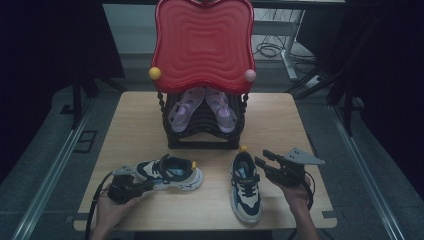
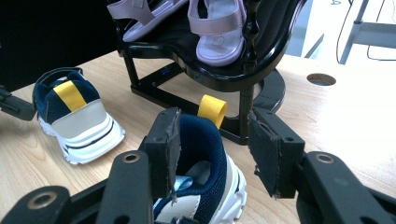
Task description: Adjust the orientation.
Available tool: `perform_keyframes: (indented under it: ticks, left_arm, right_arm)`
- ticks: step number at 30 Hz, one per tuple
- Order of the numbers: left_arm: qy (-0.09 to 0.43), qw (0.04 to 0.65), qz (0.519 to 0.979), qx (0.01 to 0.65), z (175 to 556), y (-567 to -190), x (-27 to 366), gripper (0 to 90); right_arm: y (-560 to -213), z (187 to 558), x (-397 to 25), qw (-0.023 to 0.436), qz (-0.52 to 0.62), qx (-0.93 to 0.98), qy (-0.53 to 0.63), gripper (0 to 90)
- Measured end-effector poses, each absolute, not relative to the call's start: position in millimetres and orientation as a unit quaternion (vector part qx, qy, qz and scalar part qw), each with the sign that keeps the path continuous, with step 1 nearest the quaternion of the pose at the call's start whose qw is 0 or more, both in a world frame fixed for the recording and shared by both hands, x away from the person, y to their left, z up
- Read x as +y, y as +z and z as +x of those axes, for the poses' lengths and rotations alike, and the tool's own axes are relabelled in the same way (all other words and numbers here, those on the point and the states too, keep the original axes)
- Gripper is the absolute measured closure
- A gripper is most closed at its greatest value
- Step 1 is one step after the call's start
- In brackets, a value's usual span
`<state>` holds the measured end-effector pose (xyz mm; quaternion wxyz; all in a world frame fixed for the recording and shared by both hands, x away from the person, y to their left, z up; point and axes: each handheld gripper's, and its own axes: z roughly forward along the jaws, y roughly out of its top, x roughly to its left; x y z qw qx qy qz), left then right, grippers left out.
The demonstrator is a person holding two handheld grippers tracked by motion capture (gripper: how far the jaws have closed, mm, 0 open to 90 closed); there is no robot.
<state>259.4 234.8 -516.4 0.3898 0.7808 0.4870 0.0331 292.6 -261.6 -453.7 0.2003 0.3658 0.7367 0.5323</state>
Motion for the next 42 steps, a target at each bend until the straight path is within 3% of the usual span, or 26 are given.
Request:
perform_keyframes:
  ticks: [42]
  left_arm:
    - [0.059,0.400,0.750,0.523,284.7,-514.2,255.2,89.6]
  right_arm:
    - [-452.0,291.0,-256.5,0.194,0.360,0.740,0.534,54.2]
